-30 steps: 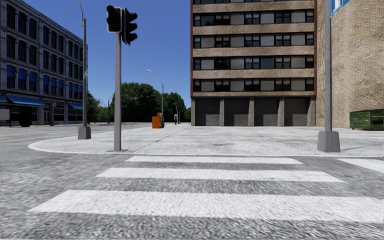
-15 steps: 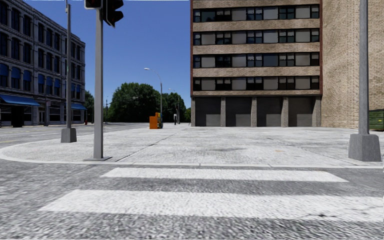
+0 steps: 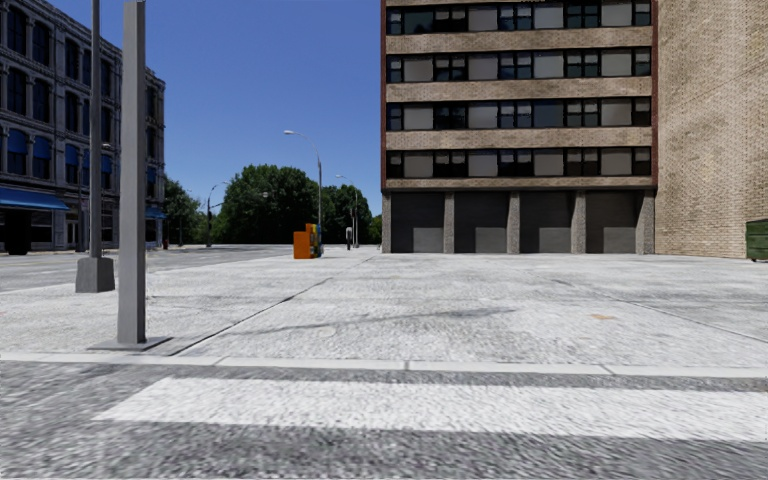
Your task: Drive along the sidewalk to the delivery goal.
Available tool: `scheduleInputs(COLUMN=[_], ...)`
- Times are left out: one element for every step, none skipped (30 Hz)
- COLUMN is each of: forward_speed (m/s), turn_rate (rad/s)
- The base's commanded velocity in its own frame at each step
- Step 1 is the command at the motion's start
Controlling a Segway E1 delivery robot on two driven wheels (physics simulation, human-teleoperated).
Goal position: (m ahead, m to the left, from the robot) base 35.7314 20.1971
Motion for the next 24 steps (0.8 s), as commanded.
scheduleInputs(forward_speed=[2.00, 2.00, 2.00, 2.00, 2.00, 2.00, 2.00, 2.00, 2.00, 2.00, 2.00, 2.00, 2.00, 2.00, 2.00, 2.00, 2.00, 2.00, 2.00, 2.00, 1.90, 1.77, 1.77, 1.59], turn_rate=[0.00, 0.00, 0.00, 0.00, 0.00, 0.00, 0.00, 0.00, 0.00, 0.00, 0.00, 0.00, 0.00, 0.00, 0.00, 0.00, 0.00, 0.00, 0.00, 0.00, 0.00, 0.00, 0.00, 0.00])
